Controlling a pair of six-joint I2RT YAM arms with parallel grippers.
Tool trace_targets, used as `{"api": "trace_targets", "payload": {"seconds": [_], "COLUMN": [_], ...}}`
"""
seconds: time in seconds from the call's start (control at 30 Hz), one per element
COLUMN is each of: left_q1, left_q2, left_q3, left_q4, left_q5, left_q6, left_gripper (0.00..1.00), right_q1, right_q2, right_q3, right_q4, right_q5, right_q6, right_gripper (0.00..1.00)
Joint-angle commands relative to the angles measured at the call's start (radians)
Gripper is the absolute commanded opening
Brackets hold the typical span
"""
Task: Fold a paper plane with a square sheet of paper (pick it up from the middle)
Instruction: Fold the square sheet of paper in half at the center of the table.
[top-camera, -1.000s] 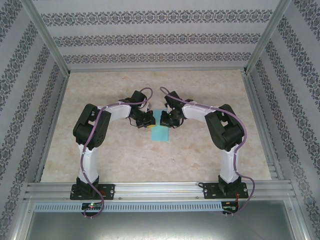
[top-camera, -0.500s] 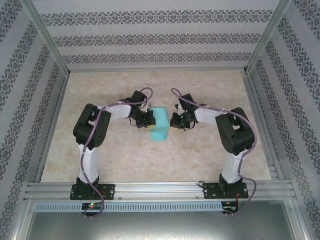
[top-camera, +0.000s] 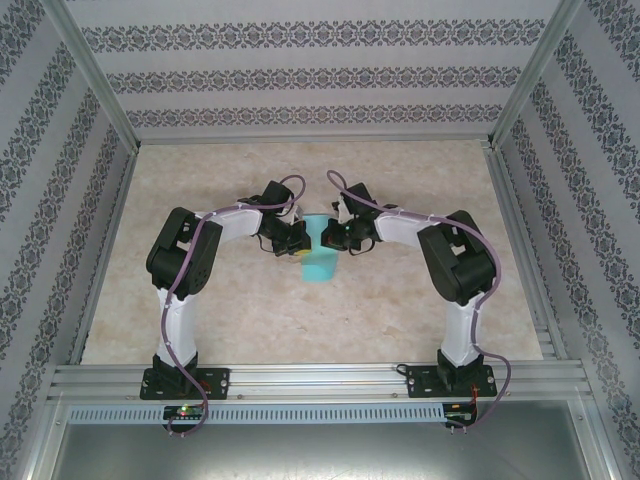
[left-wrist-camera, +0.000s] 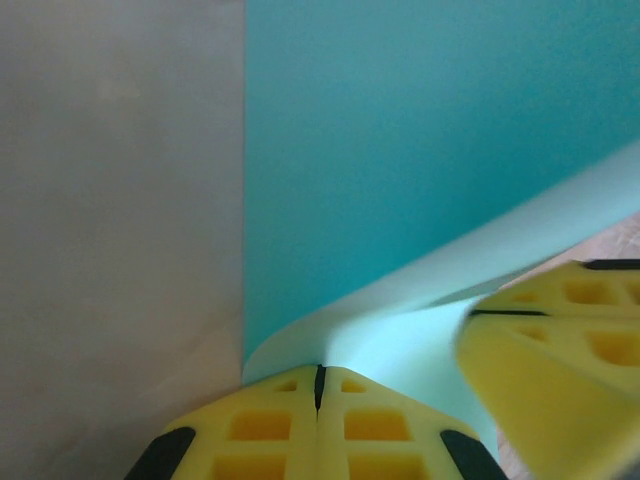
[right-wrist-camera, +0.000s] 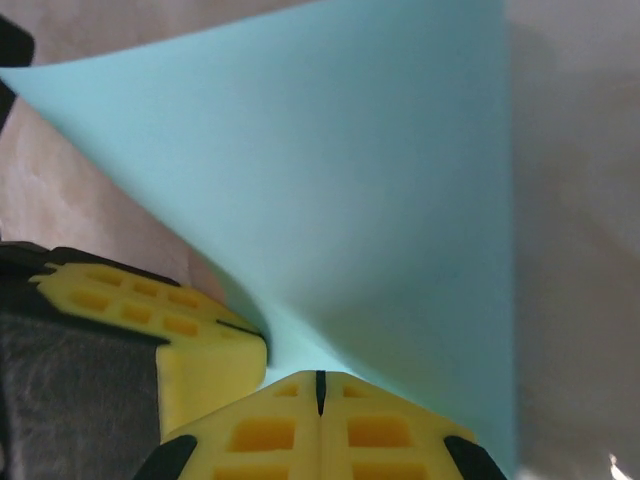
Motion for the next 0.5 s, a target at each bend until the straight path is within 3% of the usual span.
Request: {"api": "trace_targets", "payload": {"seconds": [0.0,0.33,0.47], "left_q1": [-0.024,-0.025,-0.024], "left_q2": [0.144,0.145,0.144], "left_q3": [-0.092,-0.097,-0.097], "left_q4": [-0.220,-0.228,-0.227], "left_q5": [-0.229,-0.226,-0.225], "left_q6": [0.010,0.028,0.028], "left_gripper": [0.00,0.00,0.00], "right_q1": [-0.021,-0.161,-0.166], "right_q2": [0.037,-0.019,-0.088], "right_q3": [0.010,-0.114,-0.111], "right_q4": [0.036,0.051,0.036], "right_q5": [-0.020,0.095,0.109], "right_q6": [0.035,0.029,0.009], "right_gripper": [0.00,0.00,0.00]}}
